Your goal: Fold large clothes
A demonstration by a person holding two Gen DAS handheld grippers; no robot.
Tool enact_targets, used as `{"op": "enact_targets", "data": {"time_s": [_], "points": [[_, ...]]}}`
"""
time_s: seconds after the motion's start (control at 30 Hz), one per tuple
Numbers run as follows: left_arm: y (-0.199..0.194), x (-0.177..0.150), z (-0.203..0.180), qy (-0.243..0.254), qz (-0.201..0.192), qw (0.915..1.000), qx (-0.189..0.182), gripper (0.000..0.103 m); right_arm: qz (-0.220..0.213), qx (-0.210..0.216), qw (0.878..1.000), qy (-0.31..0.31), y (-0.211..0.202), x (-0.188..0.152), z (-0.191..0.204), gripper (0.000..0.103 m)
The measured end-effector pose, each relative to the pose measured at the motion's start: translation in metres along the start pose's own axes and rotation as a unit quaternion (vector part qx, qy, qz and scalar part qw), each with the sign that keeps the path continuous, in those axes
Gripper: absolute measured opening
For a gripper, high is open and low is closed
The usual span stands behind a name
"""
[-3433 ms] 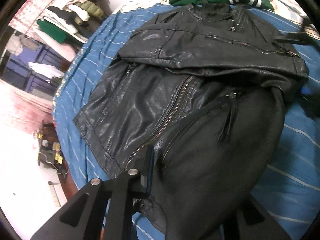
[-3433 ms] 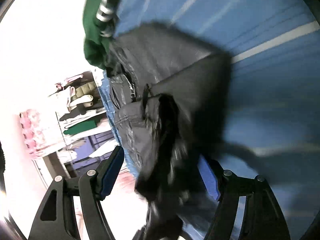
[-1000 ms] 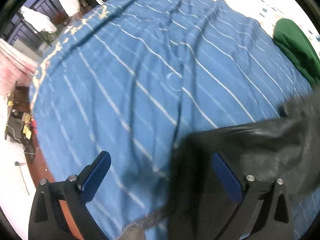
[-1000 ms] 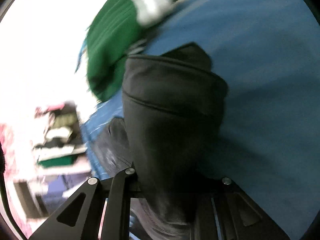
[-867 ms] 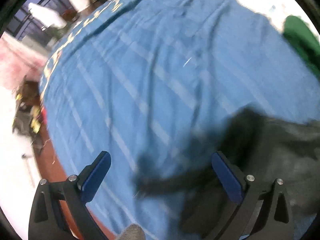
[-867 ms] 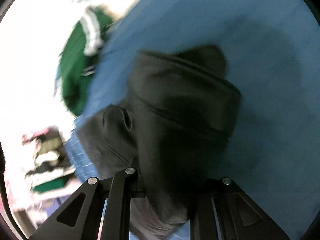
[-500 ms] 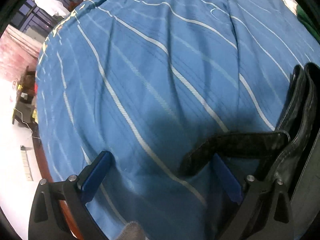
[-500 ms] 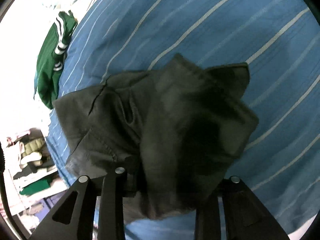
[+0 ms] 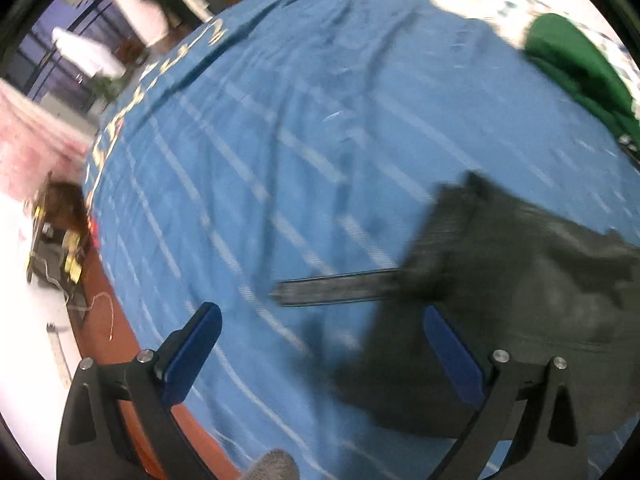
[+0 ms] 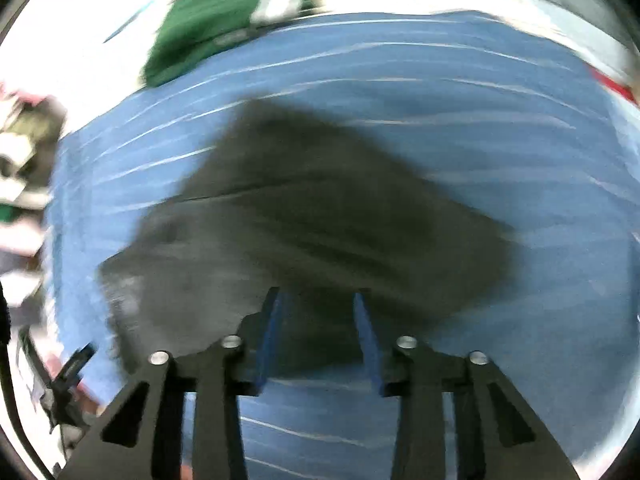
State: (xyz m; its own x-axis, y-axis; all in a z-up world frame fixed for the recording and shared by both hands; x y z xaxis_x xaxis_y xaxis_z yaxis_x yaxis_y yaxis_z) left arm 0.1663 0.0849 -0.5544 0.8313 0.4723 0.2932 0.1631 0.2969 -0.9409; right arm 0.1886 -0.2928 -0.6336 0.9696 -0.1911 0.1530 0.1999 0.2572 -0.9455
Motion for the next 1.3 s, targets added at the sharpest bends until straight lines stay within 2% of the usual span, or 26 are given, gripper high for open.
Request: {"op": "enact_targets", "data": {"time_s": [0.1, 0.17, 0.23, 0.27, 0.37, 0.47, 0.53, 0.57, 0.63, 0.67, 0.73, 0.8, 0.87, 0.97, 1.03, 1.1, 1.2, 1.3], "points": [[-0.002, 0.001, -0.041, 0.014, 0.0, 0.9998, -0.018, 0.103, 0.014, 0.045, 0.997, -0.054, 0.043, 0.029, 0.06, 0.031], [0.001, -0.001, -0.06, 0.014, 0.008, 0.9995, -0.027, 0.103, 0.043, 0.053, 0.995, -0.071, 0.086, 0.047, 0.088, 0.031], [0.005, 0.001, -0.072, 0.02, 0.012, 0.9994, -0.026, 0.103, 0.07, 0.022, 0.995, -0.067, 0.126, 0.056, 0.088, 0.031], [0.005, -0.001, -0.083, 0.024, 0.015, 0.9992, -0.027, 0.103, 0.075, 0.031, 0.995, -0.059, 0.14, 0.061, 0.087, 0.031], [0.005, -0.002, -0.106, 0.04, 0.02, 0.9985, -0.031, 0.103, 0.082, 0.054, 0.994, -0.056, 0.135, 0.066, 0.086, 0.031], [0.002, -0.008, -0.135, 0.066, 0.022, 0.9969, -0.035, 0.103, 0.073, 0.135, 0.988, -0.007, 0.106, 0.063, 0.065, 0.031], [-0.001, -0.013, -0.155, 0.085, 0.017, 0.9955, -0.039, 0.103, 0.044, 0.164, 0.985, 0.034, 0.078, 0.061, 0.038, 0.034], [-0.001, -0.017, -0.166, 0.098, 0.013, 0.9943, -0.039, 0.103, 0.017, 0.161, 0.986, 0.052, 0.058, 0.058, 0.015, 0.04], [0.006, -0.026, -0.185, 0.131, 0.006, 0.9908, -0.033, 0.103, -0.031, 0.121, 0.989, 0.079, 0.027, 0.046, -0.035, 0.08], [0.013, -0.032, -0.194, 0.15, 0.006, 0.9883, -0.026, 0.103, -0.047, 0.102, 0.989, 0.093, 0.014, 0.037, -0.062, 0.082], [0.023, -0.039, -0.202, 0.174, 0.001, 0.9848, -0.006, 0.103, -0.052, 0.078, 0.985, 0.142, -0.001, 0.009, -0.118, 0.082], [0.031, -0.04, -0.206, 0.182, -0.008, 0.9833, 0.002, 0.103, -0.049, 0.081, 0.977, 0.19, -0.002, -0.011, -0.151, 0.082], [0.034, -0.041, -0.205, 0.178, -0.003, 0.984, -0.005, 0.103, -0.039, 0.091, 0.963, 0.251, 0.007, -0.035, -0.187, 0.082], [0.036, -0.041, -0.202, 0.174, 0.001, 0.9847, -0.017, 0.103, -0.048, 0.126, 0.948, 0.288, 0.029, -0.049, -0.199, 0.082], [0.037, -0.041, -0.201, 0.175, 0.003, 0.9843, -0.021, 0.103, -0.058, 0.154, 0.944, 0.286, 0.039, -0.047, -0.199, 0.082], [0.038, -0.041, -0.203, 0.177, 0.006, 0.9839, -0.023, 0.103, -0.078, 0.196, 0.938, 0.274, 0.048, -0.037, -0.193, 0.082], [0.041, -0.04, -0.204, 0.175, 0.01, 0.9843, -0.025, 0.103, -0.082, 0.241, 0.929, 0.269, 0.06, -0.023, -0.17, 0.082], [0.043, -0.038, -0.203, 0.173, 0.013, 0.9845, -0.028, 0.103, -0.079, 0.258, 0.929, 0.253, 0.071, -0.008, -0.157, 0.083]]}}
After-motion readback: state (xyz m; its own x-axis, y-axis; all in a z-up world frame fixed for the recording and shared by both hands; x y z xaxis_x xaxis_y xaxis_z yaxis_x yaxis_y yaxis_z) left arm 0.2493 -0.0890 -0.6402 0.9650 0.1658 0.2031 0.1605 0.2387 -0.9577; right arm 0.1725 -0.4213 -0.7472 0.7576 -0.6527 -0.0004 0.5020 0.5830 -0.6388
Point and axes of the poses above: each gripper's, at about its wrist camera, not at the fingertips, and y roughly the way its jaws point, z to its left, x to its top, the point moved 10 cm from there along y, roughly the way its jaws point, and after that the axes turned 5 degrees about -y, right-handed, at the moved point
